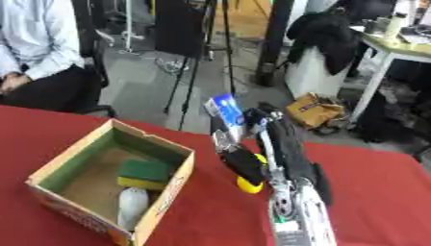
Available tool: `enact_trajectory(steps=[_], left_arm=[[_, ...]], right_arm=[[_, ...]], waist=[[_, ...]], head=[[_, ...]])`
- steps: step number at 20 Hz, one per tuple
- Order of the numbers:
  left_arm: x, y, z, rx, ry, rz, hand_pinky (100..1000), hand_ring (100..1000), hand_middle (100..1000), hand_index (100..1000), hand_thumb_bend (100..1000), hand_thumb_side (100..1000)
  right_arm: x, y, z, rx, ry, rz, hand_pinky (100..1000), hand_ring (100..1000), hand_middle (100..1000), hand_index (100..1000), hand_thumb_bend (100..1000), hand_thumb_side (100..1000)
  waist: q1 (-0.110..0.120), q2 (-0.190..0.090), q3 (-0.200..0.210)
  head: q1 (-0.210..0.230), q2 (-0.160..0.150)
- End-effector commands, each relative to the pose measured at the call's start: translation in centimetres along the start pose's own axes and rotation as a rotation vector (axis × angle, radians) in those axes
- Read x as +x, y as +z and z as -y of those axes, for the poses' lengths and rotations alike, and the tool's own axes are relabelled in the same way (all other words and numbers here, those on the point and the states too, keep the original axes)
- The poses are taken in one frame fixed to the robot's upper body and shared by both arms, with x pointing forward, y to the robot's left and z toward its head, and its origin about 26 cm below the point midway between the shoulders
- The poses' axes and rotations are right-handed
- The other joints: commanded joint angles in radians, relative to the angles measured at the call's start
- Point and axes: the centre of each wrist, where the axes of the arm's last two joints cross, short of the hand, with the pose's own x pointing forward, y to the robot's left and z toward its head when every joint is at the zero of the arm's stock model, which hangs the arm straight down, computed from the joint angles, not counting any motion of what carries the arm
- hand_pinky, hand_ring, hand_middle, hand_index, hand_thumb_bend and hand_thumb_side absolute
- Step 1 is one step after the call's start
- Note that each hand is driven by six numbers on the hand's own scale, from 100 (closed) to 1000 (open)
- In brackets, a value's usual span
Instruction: Pick up objects on the table and place them in the box.
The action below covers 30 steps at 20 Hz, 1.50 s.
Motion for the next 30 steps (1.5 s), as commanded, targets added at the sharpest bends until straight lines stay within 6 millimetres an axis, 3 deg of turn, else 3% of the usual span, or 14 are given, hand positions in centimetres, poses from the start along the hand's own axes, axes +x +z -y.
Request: enact_trajectory(steps=[1,9,10,11,22,30], left_arm=[[0.5,-0.5,0.1,-0.007,0.008,0.028,990,933,941,851,100,903],[0.5,-0.7,0.3,-0.011,0.014,0.036,992,935,943,852,100,905],[0.5,-0.8,0.3,-0.012,0.016,0.037,992,935,943,852,100,905],[0.5,-0.8,0.3,-0.013,0.015,0.038,992,936,943,853,100,906],[0.5,-1.1,0.7,-0.022,0.035,0.046,994,938,946,853,100,910],[0.6,-1.4,1.1,-0.036,0.059,0.061,996,941,949,854,100,911]], right_arm=[[0.1,-2.0,0.8,0.006,-0.001,0.045,954,905,479,620,311,802],[0.6,-4.4,1.7,-0.002,-0.031,0.098,951,902,475,641,298,809],[0.7,-4.7,1.7,0.000,-0.030,0.106,950,901,472,639,362,778],[0.7,-5.0,1.7,0.005,-0.029,0.117,949,900,472,636,295,809],[0.0,-8.2,0.2,0.089,-0.009,0.210,942,894,467,631,288,817],[-0.8,-9.2,-1.2,0.107,0.042,0.232,932,888,463,625,283,815]], waist=[[0.010,-0.012,0.006],[0.004,-0.003,0.036],[0.003,-0.002,0.041],[0.001,-0.002,0.048],[-0.010,0.010,0.102],[-0.006,0.033,0.149]], head=[[0.000,-0.013],[-0.001,-0.021],[-0.003,-0.024],[-0.005,-0.026],[-0.033,-0.024],[-0.094,-0.047]])
